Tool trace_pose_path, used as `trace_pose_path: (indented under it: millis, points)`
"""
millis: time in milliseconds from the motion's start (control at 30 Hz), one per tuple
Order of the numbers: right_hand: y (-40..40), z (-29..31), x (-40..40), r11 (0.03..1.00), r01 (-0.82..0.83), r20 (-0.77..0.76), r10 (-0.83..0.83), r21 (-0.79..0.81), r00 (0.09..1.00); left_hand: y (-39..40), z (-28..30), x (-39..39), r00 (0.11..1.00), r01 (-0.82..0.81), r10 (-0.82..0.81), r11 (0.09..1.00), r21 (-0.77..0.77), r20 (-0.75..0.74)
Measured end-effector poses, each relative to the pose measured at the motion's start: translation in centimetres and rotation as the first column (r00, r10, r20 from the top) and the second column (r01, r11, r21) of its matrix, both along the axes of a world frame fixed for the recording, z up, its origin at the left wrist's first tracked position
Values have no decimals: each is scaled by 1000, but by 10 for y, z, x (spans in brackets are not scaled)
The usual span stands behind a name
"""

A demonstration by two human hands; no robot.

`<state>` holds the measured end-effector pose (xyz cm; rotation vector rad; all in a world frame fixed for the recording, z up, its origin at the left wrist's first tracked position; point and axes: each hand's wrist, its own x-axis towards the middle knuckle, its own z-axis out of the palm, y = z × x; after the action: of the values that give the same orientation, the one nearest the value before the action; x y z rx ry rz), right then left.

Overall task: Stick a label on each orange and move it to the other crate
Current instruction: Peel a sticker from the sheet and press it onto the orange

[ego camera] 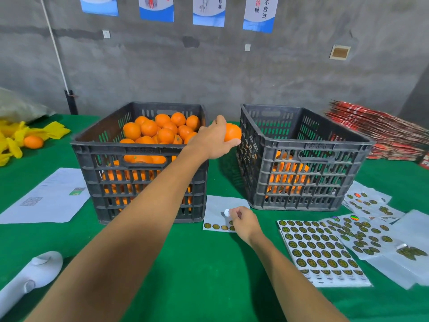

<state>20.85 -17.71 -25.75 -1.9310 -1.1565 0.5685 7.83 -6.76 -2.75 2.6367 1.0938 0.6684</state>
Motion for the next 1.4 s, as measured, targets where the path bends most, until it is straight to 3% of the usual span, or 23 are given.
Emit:
trace_pose_path:
  millis: [133, 333, 467, 600, 667, 800, 1000, 1300, 1400]
  points:
    - [10, 41, 5, 976, 63, -80, -48, 206, 996, 3, 1, 0, 996, 49, -47, 998, -27, 70]
    - [28, 149, 9, 767, 121, 176, -293, 630, 940, 9, 3, 0, 961, 154, -132, 985, -78, 242]
    - [32, 209, 3, 663, 45, 340, -440, 748, 831, 11, 4, -4, 916, 233, -163, 960, -154, 367]
    - [38, 225, -2, 626, -164, 582, -552, 762, 597, 12, 6, -7, 893, 284, -183, 938, -199, 411]
    - [43, 220, -3, 574, -269, 625, -620, 773, 474, 13, 7, -6, 875, 305, -185, 928, -212, 447]
    - [45, 208, -4, 567, -343, 654, -544, 749, 526, 18, 6, -5, 831, 341, -154, 900, -271, 535]
    - [43, 207, -9, 672, -380, 762, -470, 636, 445, 26, 8, -6, 744, 401, -35, 822, -404, 667]
    - [46, 209, -15, 742, -253, 689, -363, 621, 628, 27, 11, -10, 715, 405, -48, 841, -358, 698]
    - [46, 209, -11, 788, -237, 755, -382, 567, 533, 27, 11, -12, 724, 405, -54, 840, -361, 687]
